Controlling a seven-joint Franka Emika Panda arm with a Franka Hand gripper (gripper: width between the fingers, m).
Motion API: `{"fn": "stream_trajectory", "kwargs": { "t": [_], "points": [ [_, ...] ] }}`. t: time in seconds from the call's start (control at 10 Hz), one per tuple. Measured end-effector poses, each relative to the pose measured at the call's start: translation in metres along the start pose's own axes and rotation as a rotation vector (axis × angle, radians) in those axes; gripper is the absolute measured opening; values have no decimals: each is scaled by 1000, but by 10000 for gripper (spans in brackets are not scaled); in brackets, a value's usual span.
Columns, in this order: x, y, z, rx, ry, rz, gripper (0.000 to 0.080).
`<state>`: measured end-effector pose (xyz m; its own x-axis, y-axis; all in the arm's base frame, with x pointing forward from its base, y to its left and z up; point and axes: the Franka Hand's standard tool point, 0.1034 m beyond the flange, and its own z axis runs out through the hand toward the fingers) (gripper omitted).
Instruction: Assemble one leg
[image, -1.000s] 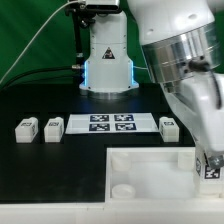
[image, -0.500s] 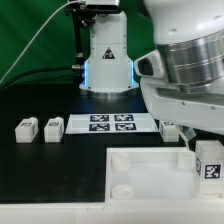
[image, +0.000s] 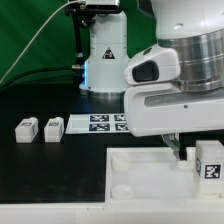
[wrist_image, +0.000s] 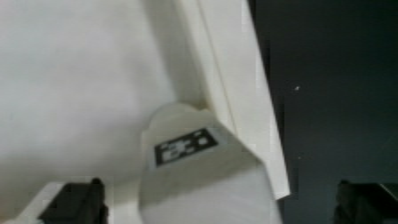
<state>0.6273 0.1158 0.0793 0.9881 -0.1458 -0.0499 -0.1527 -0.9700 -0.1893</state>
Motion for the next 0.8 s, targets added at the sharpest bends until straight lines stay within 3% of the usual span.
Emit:
{"fn": "stream_trajectory", "kwargs": {
  "t": [0.1, 0.3, 0.5, 0.6, 0.8],
  "points": [
    [3, 2, 1, -29, 18, -195, 649],
    [2, 4, 5, -27, 42, -152, 649],
    [2, 3, 6, -21, 44, -51, 383],
    [2, 3, 6, -17, 44, 55, 297],
    [2, 5, 6, -12, 46, 254, 297]
  ]
}}
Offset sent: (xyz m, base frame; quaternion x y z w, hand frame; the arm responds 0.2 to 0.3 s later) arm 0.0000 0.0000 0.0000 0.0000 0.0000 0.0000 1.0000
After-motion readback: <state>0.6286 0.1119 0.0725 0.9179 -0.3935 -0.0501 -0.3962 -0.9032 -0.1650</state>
